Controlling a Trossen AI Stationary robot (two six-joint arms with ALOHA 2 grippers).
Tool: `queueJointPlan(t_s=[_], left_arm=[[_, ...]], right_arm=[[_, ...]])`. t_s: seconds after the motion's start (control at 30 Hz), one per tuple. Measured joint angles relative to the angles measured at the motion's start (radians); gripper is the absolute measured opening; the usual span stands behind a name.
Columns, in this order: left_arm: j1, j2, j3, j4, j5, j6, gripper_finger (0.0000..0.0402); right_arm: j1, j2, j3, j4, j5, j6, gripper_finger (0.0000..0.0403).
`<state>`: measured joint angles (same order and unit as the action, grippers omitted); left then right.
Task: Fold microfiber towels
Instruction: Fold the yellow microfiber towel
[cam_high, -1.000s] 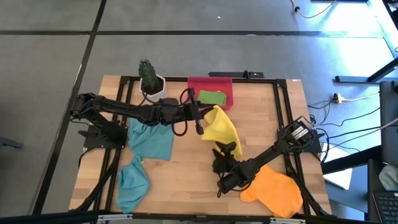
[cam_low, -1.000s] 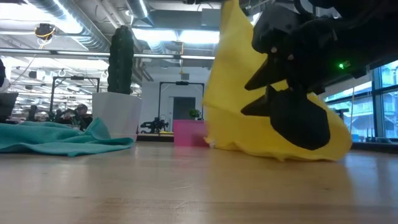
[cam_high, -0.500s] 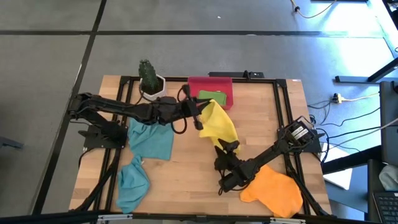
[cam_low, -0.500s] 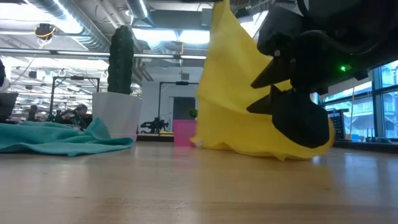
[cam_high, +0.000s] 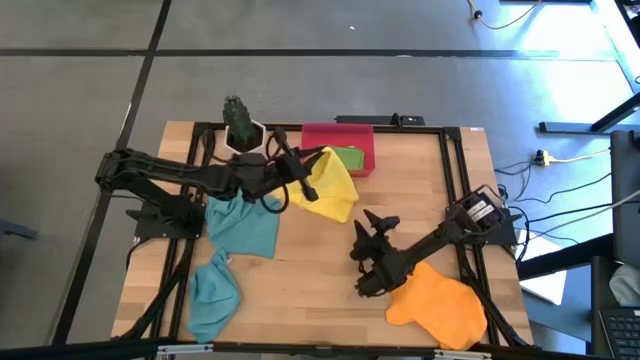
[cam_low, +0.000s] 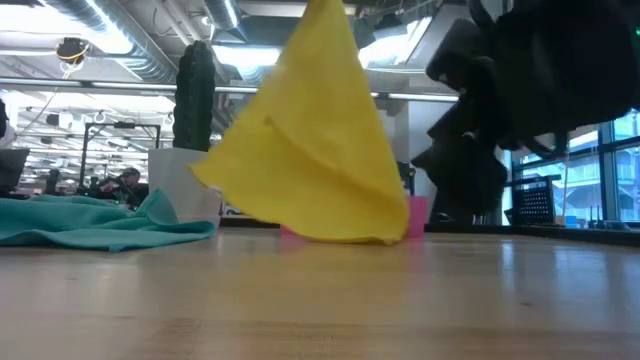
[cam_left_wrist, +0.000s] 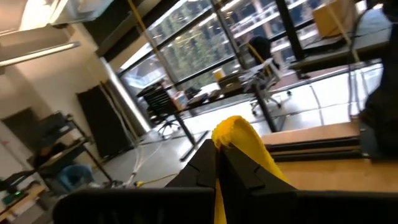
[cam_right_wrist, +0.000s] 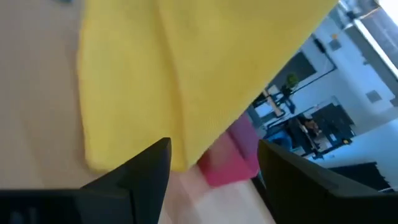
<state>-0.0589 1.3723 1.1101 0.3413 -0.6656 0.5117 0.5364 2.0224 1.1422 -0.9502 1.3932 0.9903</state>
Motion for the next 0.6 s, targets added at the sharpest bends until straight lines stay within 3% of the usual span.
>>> queueJointPlan(t_s=[0.2,0.3,0.47,0.53,0.6], left_arm=[[0.014,-0.001,0.004,-0.019,-0.036,-0.001,0.0],[0.016,-0.001,0.004,-0.035,-0.058,-0.002,0.0],[0.033,-0.001,0.004,-0.079,-0.06,-0.022,0.0],[0.04,-0.001,0.004,-0.08,-0.063,-0.03,0.0],[0.04,-0.001,0.004,-0.082,-0.064,-0.031,0.0]], right_arm=[[-0.013,0.0,0.026,0.187,0.144,-0.001,0.0241],[-0.019,0.0,0.072,0.239,0.143,-0.003,0.0241],[-0.033,0.0,0.18,0.255,0.034,-0.083,0.0241],[-0.044,0.0,0.219,0.288,-0.049,-0.208,0.0241],[-0.056,0.0,0.231,0.39,-0.199,-0.379,0.0241]])
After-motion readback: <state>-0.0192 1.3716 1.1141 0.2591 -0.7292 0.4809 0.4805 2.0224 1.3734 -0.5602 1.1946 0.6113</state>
